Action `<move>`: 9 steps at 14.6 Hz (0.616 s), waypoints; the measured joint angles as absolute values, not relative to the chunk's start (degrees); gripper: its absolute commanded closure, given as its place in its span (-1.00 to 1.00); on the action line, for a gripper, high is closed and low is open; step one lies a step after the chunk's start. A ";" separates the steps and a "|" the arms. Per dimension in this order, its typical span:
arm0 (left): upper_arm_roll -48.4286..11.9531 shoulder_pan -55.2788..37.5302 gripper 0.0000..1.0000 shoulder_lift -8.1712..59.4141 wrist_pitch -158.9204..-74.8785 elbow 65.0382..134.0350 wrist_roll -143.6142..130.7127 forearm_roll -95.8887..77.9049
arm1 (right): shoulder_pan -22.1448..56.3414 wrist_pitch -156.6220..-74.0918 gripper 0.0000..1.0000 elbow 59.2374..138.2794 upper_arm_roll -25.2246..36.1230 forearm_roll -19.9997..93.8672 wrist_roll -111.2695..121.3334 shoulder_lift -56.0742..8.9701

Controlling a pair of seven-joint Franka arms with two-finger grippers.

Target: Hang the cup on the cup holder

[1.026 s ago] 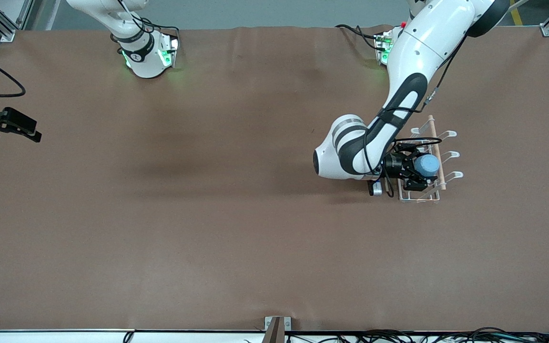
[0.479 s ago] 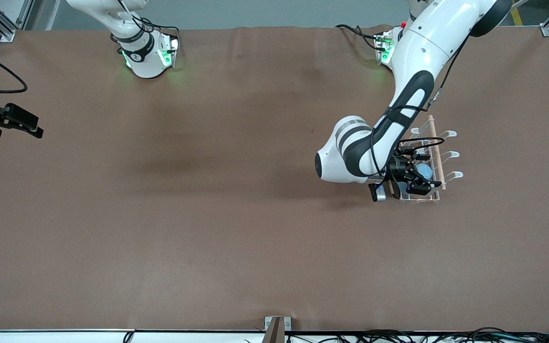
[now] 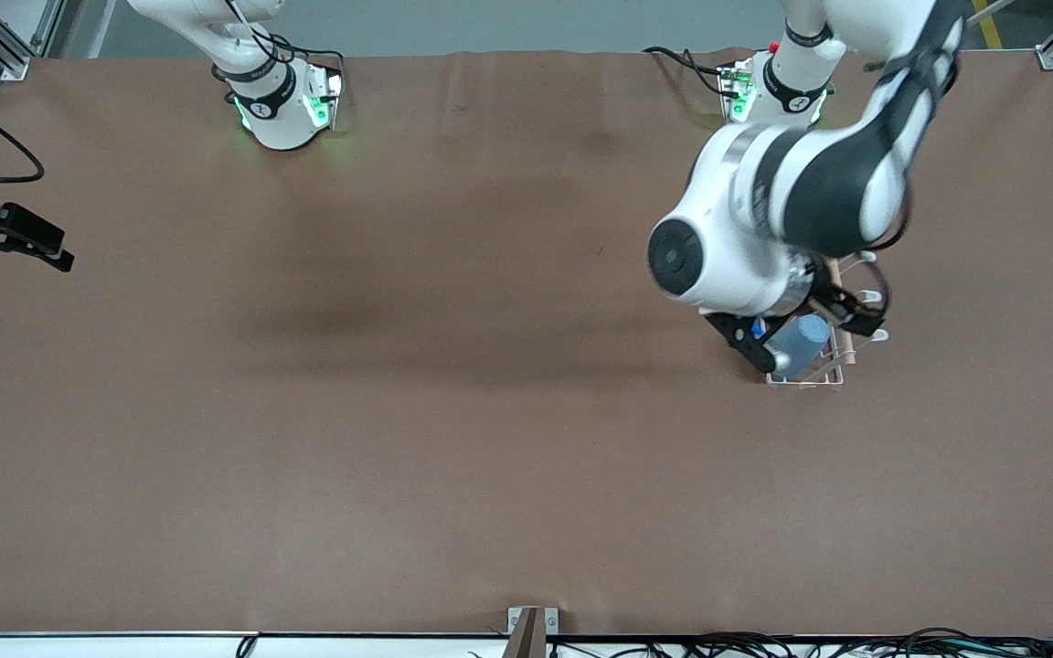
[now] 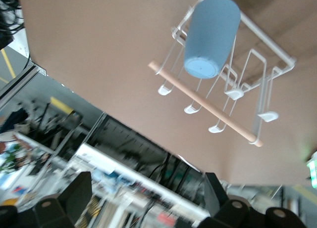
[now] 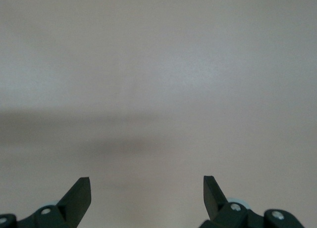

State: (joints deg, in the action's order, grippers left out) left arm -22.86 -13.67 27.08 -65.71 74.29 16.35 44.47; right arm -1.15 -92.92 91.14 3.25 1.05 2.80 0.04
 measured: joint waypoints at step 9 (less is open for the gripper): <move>-22.79 -0.38 -1.00 15.42 -73.19 67.56 3.69 25.18 | -1.67 -92.95 -1.00 91.17 3.25 1.05 2.90 0.04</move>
State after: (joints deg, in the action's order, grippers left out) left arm -22.79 -0.38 15.42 -73.19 67.56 3.69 25.18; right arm -1.67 -92.95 91.17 3.25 1.05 2.90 0.04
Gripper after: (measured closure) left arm 0.000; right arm 0.000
